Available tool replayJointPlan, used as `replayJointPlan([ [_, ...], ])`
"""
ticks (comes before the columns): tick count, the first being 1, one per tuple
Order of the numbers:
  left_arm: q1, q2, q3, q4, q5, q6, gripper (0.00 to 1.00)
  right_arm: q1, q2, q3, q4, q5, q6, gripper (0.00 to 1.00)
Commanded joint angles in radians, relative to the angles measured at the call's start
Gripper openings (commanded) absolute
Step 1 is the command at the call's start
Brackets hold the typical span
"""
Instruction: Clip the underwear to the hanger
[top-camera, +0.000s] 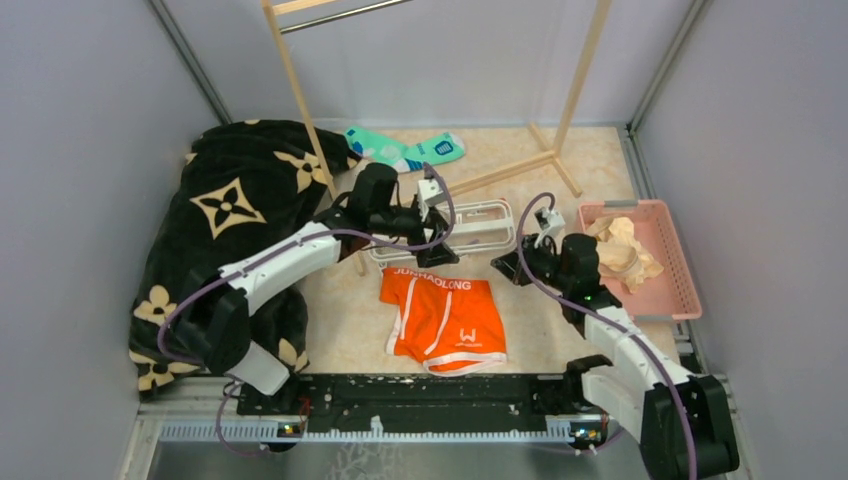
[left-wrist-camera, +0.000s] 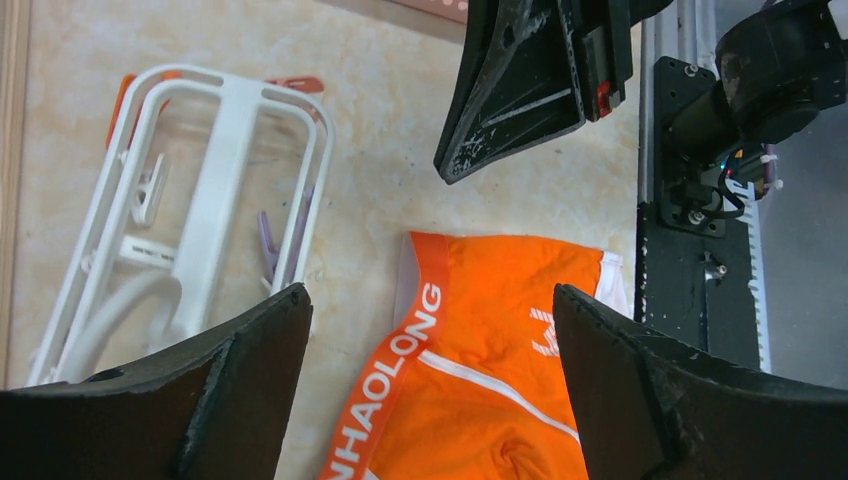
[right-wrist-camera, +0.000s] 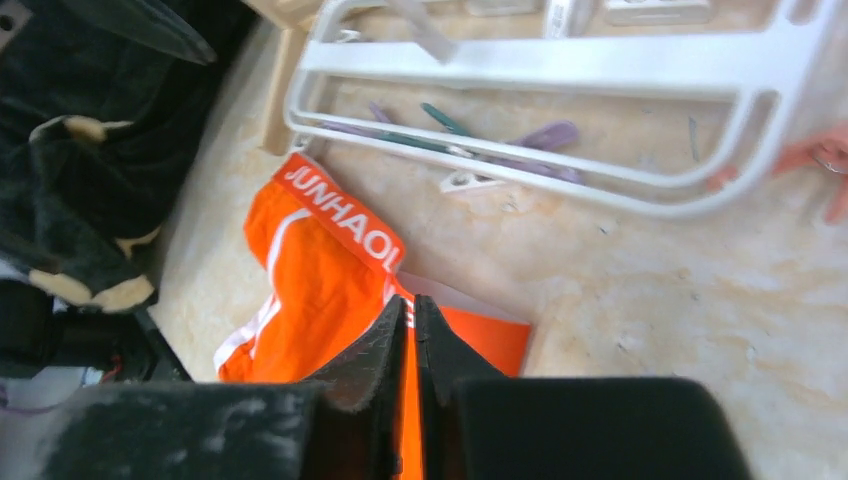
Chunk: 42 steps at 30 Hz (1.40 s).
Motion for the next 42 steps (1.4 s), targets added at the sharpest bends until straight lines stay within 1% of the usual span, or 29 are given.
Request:
replayJointPlan([
  [1, -0.008, 0.115, 0.113, -0.041, 0.095, 0.071, 0.93, 0.012, -0.017, 0.069, -0.208, 0.182, 0.0, 0.21],
  [2, -0.015, 0.151, 0.151, -0.084, 0.085, 0.077, 0.91, 0.012, -0.032, 0.07, -0.241, 0.242, 0.045, 0.31],
  [4, -0.04, 0.219, 0.22, -0.175, 0.042, 0.093, 0.88, 0.011, -0.089, 0.049, -0.272, 0.345, 0.147, 0.4],
  [6, -0.074, 0.245, 0.225, -0.192, -0.011, 0.101, 0.88, 0.012, -0.175, 0.018, -0.319, 0.473, 0.253, 0.42],
  [8, -0.11, 0.269, 0.226, -0.199, -0.077, 0.122, 0.88, 0.011, -0.275, -0.012, -0.385, 0.564, 0.317, 0.43],
  [10, -0.142, 0.31, 0.257, -0.232, -0.119, 0.146, 0.87, 0.012, -0.369, -0.02, -0.454, 0.627, 0.346, 0.43],
  [13, -0.17, 0.394, 0.331, -0.3, -0.167, 0.16, 0.84, 0.01, -0.493, -0.016, -0.538, 0.675, 0.344, 0.43],
  [15, -0.188, 0.449, 0.384, -0.35, -0.211, 0.171, 0.8, 0.01, -0.559, -0.016, -0.566, 0.672, 0.338, 0.43],
  [18, -0.208, 0.504, 0.425, -0.374, -0.267, 0.179, 0.78, 0.01, -0.607, -0.017, -0.591, 0.656, 0.335, 0.43],
  [26, -0.237, 0.552, 0.432, -0.396, -0.36, 0.204, 0.75, 0.009, -0.599, -0.014, -0.585, 0.617, 0.319, 0.43],
  [32, -0.261, 0.579, 0.442, -0.423, -0.361, 0.22, 0.7, 0.009, -0.597, -0.013, -0.593, 0.601, 0.304, 0.43],
  [35, -0.271, 0.585, 0.443, -0.443, -0.335, 0.228, 0.63, 0.01, -0.599, -0.016, -0.59, 0.594, 0.304, 0.43],
  [38, -0.277, 0.581, 0.436, -0.452, -0.32, 0.233, 0.51, 0.01, -0.598, -0.017, -0.585, 0.589, 0.301, 0.43],
  [42, -0.278, 0.569, 0.437, -0.453, -0.342, 0.234, 0.38, 0.01, -0.598, -0.026, -0.559, 0.574, 0.288, 0.43],
])
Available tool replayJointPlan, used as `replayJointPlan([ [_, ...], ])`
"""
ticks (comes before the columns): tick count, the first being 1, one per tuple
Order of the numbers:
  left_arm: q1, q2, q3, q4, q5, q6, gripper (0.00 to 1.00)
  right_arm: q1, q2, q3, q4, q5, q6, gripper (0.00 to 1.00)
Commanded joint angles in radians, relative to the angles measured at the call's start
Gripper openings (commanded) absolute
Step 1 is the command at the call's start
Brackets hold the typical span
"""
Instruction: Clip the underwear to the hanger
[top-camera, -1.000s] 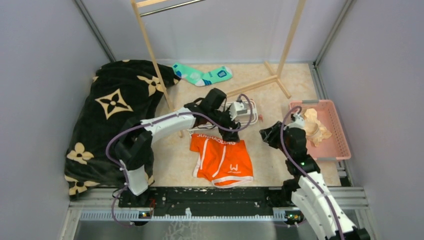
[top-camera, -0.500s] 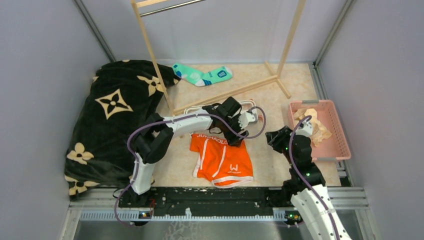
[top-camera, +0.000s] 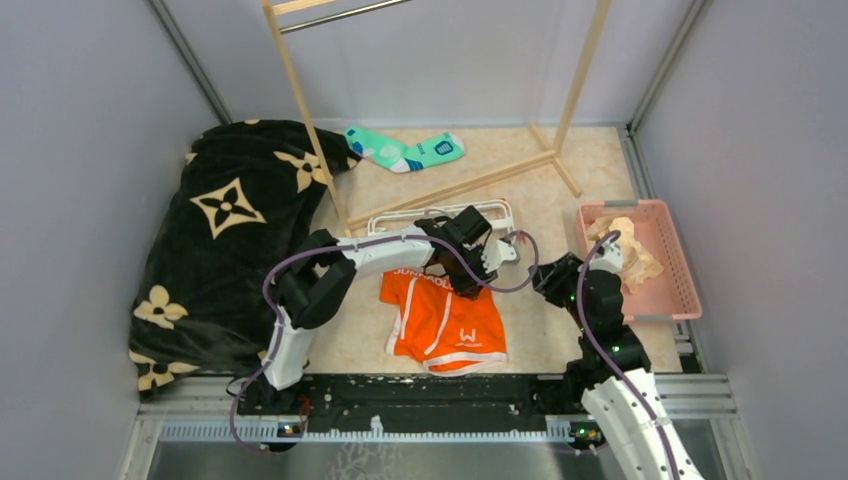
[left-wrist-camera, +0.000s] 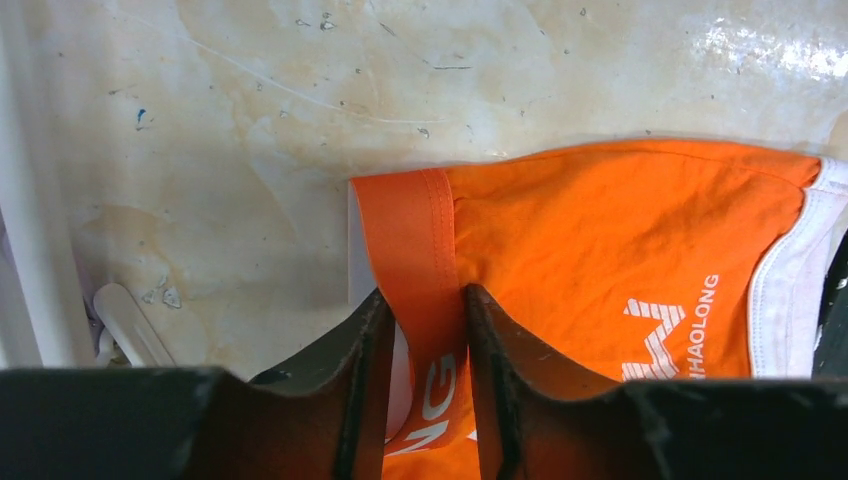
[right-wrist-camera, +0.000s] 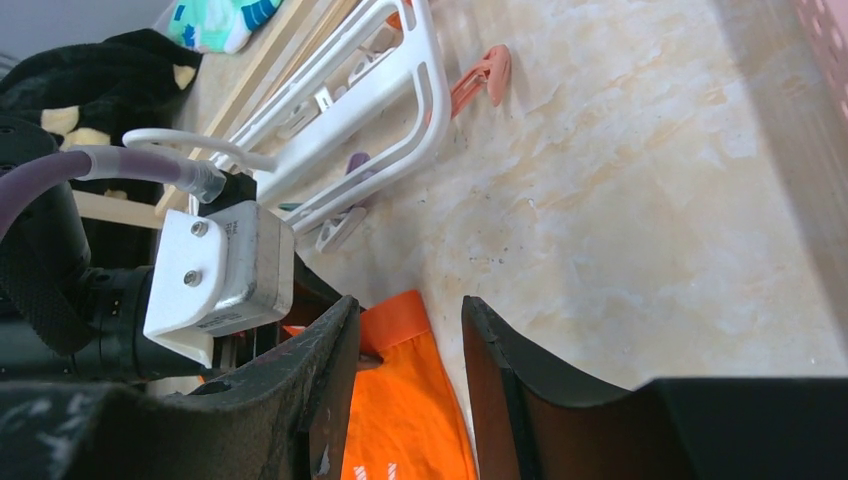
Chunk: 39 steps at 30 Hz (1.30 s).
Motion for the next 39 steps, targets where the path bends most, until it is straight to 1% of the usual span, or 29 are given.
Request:
replayJointPlan([
  [1, -0.005, -0.013, 0.028, -0.021, -0.007, 0.021, 0.33, 0.006, -0.002, -0.01, 0.072, -0.039, -0.033, 0.43],
  [3, -0.005, -0.028, 0.031, -0.015, -0.021, 0.021, 0.2, 0.006, -0.003, -0.031, 0.138, -0.099, -0.066, 0.43],
  [5, -0.004, -0.05, 0.028, -0.005, -0.023, 0.025, 0.02, 0.006, -0.002, -0.058, 0.214, -0.172, -0.089, 0.43],
  [6, -0.003, -0.062, 0.027, -0.001, -0.022, 0.03, 0.0, 0.006, 0.002, -0.071, 0.247, -0.203, -0.094, 0.44],
  [8, -0.004, -0.086, 0.013, 0.008, -0.014, 0.036, 0.0, 0.006, 0.016, -0.093, 0.303, -0.264, -0.103, 0.49],
  [10, -0.003, -0.128, -0.032, 0.048, -0.006, 0.051, 0.0, 0.006, 0.038, -0.105, 0.347, -0.336, -0.131, 0.51],
  [13, 0.001, -0.232, -0.16, 0.183, 0.014, 0.067, 0.0, 0.006, 0.082, -0.098, 0.372, -0.421, -0.195, 0.53],
  [15, 0.007, -0.309, -0.251, 0.292, 0.054, 0.075, 0.0, 0.006, 0.098, -0.087, 0.389, -0.483, -0.245, 0.54],
  [18, 0.02, -0.419, -0.363, 0.371, 0.115, 0.091, 0.0, 0.006, 0.101, -0.065, 0.425, -0.581, -0.304, 0.56],
  [21, 0.026, -0.497, -0.448, 0.427, 0.174, 0.138, 0.0, 0.006, 0.105, -0.047, 0.506, -0.709, -0.351, 0.56],
  [23, 0.026, -0.539, -0.509, 0.488, 0.19, 0.159, 0.0, 0.007, 0.107, -0.045, 0.573, -0.772, -0.381, 0.55],
  [25, 0.026, -0.568, -0.56, 0.543, 0.196, 0.172, 0.0, 0.006, 0.099, -0.06, 0.659, -0.77, -0.365, 0.55],
  [26, 0.024, -0.58, -0.576, 0.563, 0.197, 0.178, 0.0, 0.007, 0.097, -0.096, 0.743, -0.773, -0.332, 0.55],
  [28, 0.025, -0.593, -0.594, 0.58, 0.194, 0.191, 0.0, 0.007, 0.112, -0.163, 0.965, -0.753, -0.3, 0.51],
  [29, 0.026, -0.595, -0.597, 0.581, 0.189, 0.198, 0.0, 0.008, 0.125, -0.169, 1.012, -0.744, -0.307, 0.51],
  [31, 0.026, -0.593, -0.593, 0.569, 0.177, 0.21, 0.0, 0.007, 0.171, -0.132, 0.964, -0.748, -0.349, 0.51],
  [36, 0.029, -0.574, -0.578, 0.514, 0.16, 0.249, 0.0, 0.009, 0.374, -0.021, 0.765, -0.894, -0.426, 0.52],
  [39, 0.029, -0.568, -0.575, 0.495, 0.171, 0.267, 0.0, 0.009, 0.42, 0.007, 0.693, -0.88, -0.46, 0.53],
])
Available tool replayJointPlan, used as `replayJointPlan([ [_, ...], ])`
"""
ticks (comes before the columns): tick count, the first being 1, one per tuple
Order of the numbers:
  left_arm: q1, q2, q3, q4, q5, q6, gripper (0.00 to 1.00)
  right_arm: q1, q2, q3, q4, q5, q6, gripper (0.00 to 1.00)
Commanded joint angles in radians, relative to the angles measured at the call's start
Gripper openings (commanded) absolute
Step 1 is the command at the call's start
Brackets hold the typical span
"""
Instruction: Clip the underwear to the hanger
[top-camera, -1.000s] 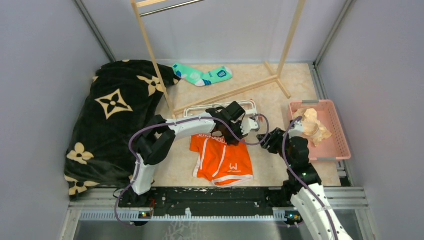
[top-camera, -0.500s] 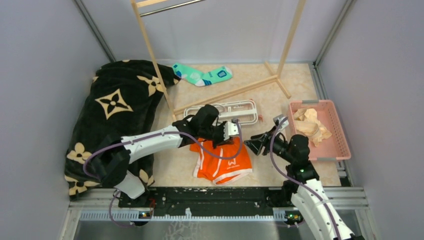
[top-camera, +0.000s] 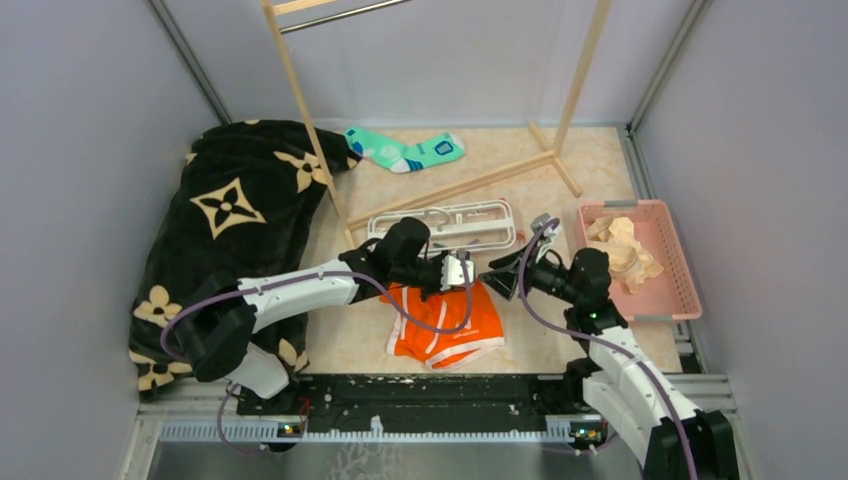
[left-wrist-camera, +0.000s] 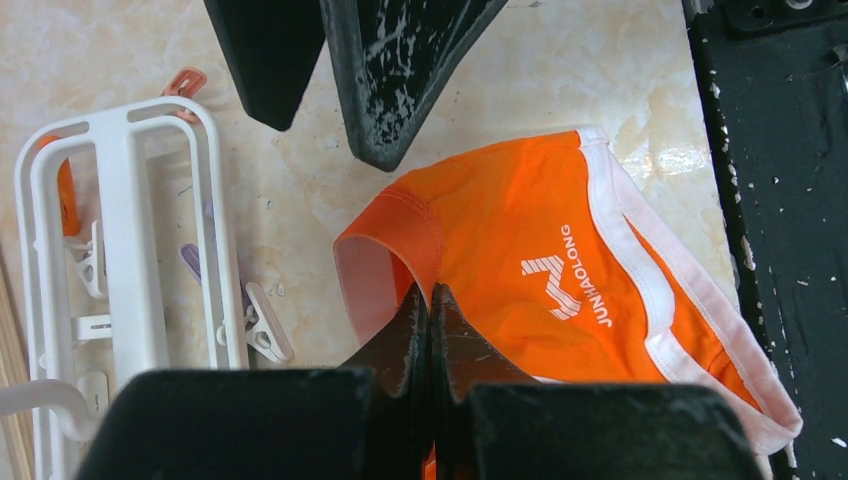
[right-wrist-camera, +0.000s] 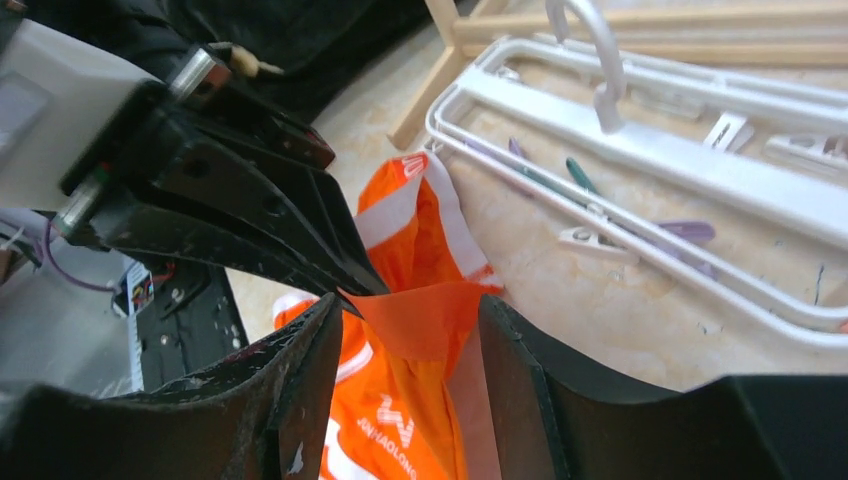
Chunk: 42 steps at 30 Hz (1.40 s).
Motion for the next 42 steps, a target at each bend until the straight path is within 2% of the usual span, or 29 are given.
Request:
replayJointPlan([
  [1, 0.006, 0.0, 0.017, -0.021, 0.02, 0.056, 0.0, 0.008, 0.047, 0.076, -0.07, -0.048, -0.073, 0.54],
  [5, 0.008, -0.005, 0.01, -0.037, 0.029, 0.075, 0.0, 0.008, 0.078, 0.054, -0.003, -0.091, -0.023, 0.57],
  [12, 0.013, -0.009, 0.012, -0.048, 0.035, 0.094, 0.0, 0.009, 0.213, 0.012, 0.265, -0.173, 0.119, 0.58],
  [17, 0.019, -0.015, 0.016, -0.062, 0.042, 0.108, 0.0, 0.009, 0.217, -0.009, 0.194, -0.14, 0.065, 0.58],
  [25, 0.022, -0.005, 0.026, -0.075, 0.065, 0.115, 0.0, 0.019, 0.241, -0.022, 0.171, -0.09, 0.036, 0.58],
  [32, 0.022, 0.001, 0.034, -0.09, 0.071, 0.124, 0.0, 0.03, 0.313, -0.026, 0.238, -0.089, 0.036, 0.57],
  [42, 0.022, 0.004, 0.033, -0.097, 0.068, 0.127, 0.0, 0.047, 0.384, -0.033, 0.337, -0.124, 0.081, 0.51],
])
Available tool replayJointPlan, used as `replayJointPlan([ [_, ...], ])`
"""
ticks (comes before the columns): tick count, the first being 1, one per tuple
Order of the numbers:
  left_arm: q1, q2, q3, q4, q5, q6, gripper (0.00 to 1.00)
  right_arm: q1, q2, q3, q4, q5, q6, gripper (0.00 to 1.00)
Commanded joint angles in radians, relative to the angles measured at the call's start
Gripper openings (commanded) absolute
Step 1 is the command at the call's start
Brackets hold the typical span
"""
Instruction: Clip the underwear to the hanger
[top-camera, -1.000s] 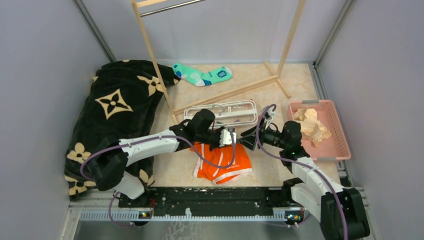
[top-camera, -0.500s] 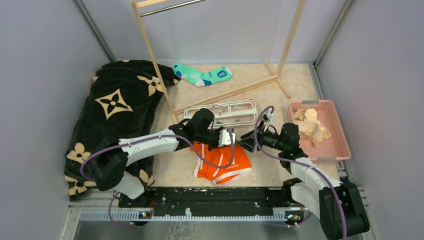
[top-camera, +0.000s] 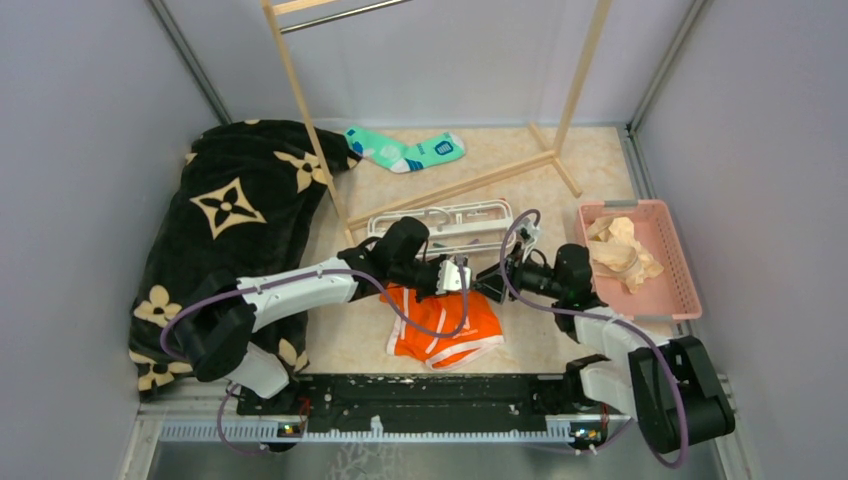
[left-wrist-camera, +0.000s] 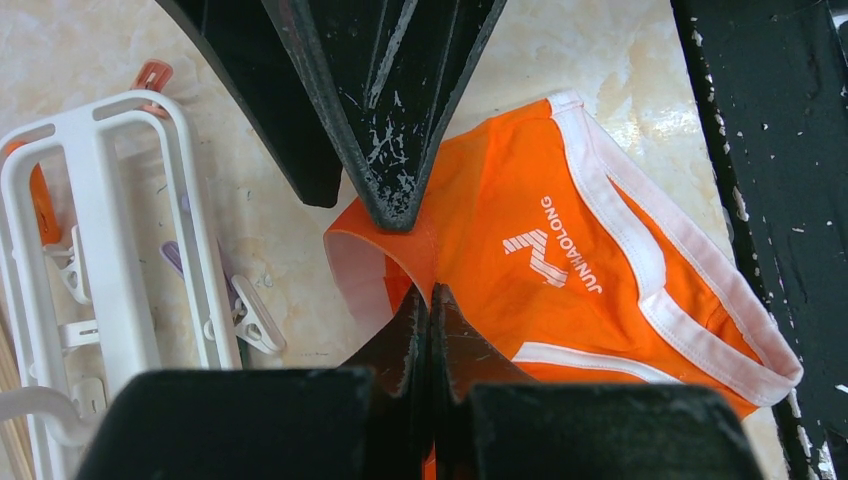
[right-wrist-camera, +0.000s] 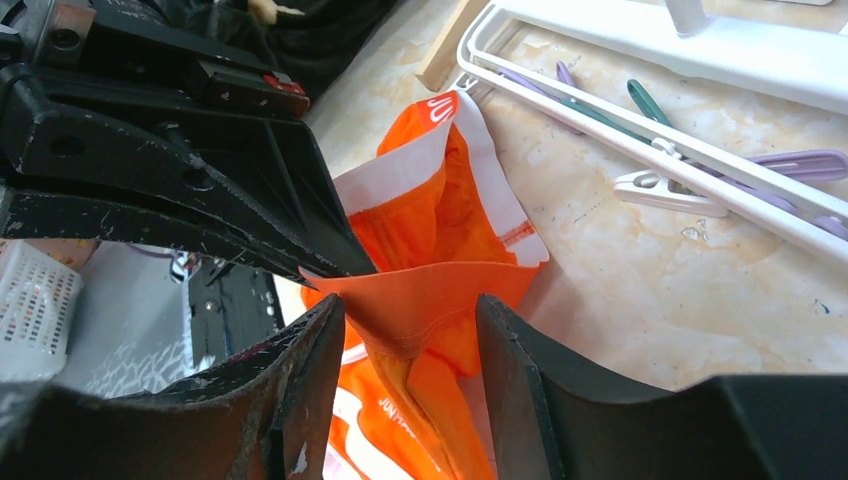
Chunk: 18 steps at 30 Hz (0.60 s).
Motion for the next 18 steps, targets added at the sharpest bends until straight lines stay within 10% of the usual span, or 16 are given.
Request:
replayJointPlan([
  [1, 0.006, 0.004, 0.027, -0.013, 0.026, 0.019, 0.0, 0.021, 0.018, -0.007, 0.09, -0.027, 0.002, 0.51],
  [18, 0.021, 0.005, 0.029, 0.01, 0.022, -0.021, 0.0, 0.043, 0.03, -0.002, 0.046, -0.014, -0.024, 0.29],
])
